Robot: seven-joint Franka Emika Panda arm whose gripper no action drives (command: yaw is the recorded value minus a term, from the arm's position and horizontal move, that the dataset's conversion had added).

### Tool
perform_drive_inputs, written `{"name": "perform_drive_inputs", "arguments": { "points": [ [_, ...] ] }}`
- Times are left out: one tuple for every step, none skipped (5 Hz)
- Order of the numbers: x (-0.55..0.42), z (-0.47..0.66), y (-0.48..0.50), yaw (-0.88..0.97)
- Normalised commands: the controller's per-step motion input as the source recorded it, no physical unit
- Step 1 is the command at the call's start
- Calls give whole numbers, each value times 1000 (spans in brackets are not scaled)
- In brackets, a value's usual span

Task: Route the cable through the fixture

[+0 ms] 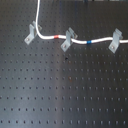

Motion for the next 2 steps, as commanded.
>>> {"name": "perform_drive_inputs", "arguments": {
  "points": [
    [187,391,-8,-60],
    [107,-1,359,0]
  ]
}}
